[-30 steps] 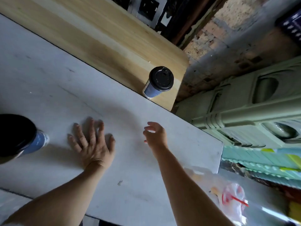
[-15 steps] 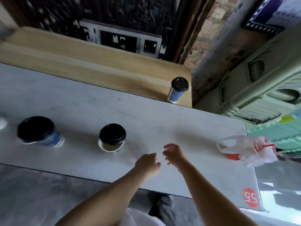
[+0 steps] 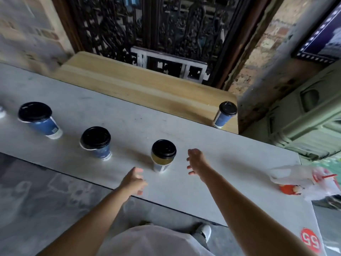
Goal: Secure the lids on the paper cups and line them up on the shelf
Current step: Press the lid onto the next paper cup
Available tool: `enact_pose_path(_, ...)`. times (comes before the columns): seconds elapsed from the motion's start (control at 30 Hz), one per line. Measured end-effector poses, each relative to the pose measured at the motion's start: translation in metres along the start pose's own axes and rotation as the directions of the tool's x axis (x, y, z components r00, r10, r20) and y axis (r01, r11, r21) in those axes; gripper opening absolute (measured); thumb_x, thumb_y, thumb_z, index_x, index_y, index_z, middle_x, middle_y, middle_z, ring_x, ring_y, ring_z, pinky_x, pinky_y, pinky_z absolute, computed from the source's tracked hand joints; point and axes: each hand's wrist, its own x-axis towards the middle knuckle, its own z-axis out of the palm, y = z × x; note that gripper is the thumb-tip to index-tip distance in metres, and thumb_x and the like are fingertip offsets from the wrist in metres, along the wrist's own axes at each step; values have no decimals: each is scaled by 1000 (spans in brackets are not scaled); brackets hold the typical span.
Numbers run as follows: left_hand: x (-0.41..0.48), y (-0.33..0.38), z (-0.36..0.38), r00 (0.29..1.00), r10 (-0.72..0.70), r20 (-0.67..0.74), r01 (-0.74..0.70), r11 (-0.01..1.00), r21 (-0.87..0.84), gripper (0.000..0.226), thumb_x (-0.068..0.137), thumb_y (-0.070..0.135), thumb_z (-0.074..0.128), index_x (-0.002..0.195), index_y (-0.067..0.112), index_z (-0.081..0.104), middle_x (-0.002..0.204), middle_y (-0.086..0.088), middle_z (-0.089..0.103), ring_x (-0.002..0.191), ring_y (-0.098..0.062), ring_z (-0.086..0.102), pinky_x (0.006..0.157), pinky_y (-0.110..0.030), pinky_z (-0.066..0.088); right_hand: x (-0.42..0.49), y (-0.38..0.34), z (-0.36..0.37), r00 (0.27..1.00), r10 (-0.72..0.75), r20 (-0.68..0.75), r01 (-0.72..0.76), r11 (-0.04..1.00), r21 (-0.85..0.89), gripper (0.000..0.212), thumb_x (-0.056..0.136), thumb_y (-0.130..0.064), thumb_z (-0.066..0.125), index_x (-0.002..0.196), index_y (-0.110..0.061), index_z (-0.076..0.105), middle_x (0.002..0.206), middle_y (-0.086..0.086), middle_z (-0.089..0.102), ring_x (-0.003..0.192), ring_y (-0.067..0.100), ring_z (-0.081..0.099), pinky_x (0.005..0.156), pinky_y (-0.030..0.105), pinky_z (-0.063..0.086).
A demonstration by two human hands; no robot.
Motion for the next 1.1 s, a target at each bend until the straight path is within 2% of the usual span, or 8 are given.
enact_pose_path(0.1,-5,27,-5,980,199,-11,-199,980,-12,89,75,7,81,147,27,33,140,4,38,114,-26,58,66,-32,59,-7,-26,8,993,-122,-2,122,992,38,48,99,-42,53,142,-19,51,127,12,62,82,27,61,83,53,61)
enact_pose_path(0.2,-11,51,4,953,299,49,-300,954,1,109,68,14,88,151,39,23,139,9,37,109,-19,58,66,-33,60,-19,-40,18,978,-197,66,194,979,55,63,95,-44,62,151,-24,41,149,11,46,96,25,54,84,53,60)
enact_pose_path(0.3,-9,61,15,941,330,81,-334,942,35,92,64,24,85,140,43,38,130,9,58,107,-15,62,69,-37,64,-25,-38,25,977,-188,97,187,982,19,66,93,-42,65,152,-26,38,148,9,45,97,27,57,81,51,62)
enact_pose_path(0.43,-9,63,32,939,335,82,-339,940,34,67,72,27,83,128,39,49,124,14,62,106,-10,64,67,-33,63,-27,-21,23,979,-185,82,180,982,63,57,92,-28,68,145,-25,46,138,9,53,112,34,61,76,52,62)
enact_pose_path(0.7,-19,68,76,906,390,162,-400,916,35,63,80,16,81,132,29,48,108,26,55,92,-1,62,70,-36,63,-26,9,-17,992,-121,24,118,986,120,54,89,-26,72,140,-28,52,126,3,56,108,31,63,76,50,63)
enact_pose_path(0.83,-18,68,91,882,432,186,-452,888,82,61,79,14,81,126,34,48,104,26,56,79,-5,62,71,-46,62,-29,25,-33,994,-112,0,112,986,125,55,89,-27,72,140,-29,52,123,0,55,106,29,63,74,47,64)
enact_pose_path(0.97,-14,63,93,843,504,191,-533,831,158,61,79,18,82,129,33,50,105,21,62,85,-23,69,62,-40,61,-28,28,-40,988,-151,-43,151,989,-4,54,86,-30,73,137,-24,55,129,5,59,99,29,65,77,39,61)
enact_pose_path(1.1,-8,58,89,816,544,195,-576,790,208,77,70,29,88,135,35,47,111,14,68,84,-12,67,63,-22,50,-26,19,-43,953,-303,-23,280,906,-318,58,82,-33,79,132,-14,58,131,6,58,116,26,56,83,28,43)
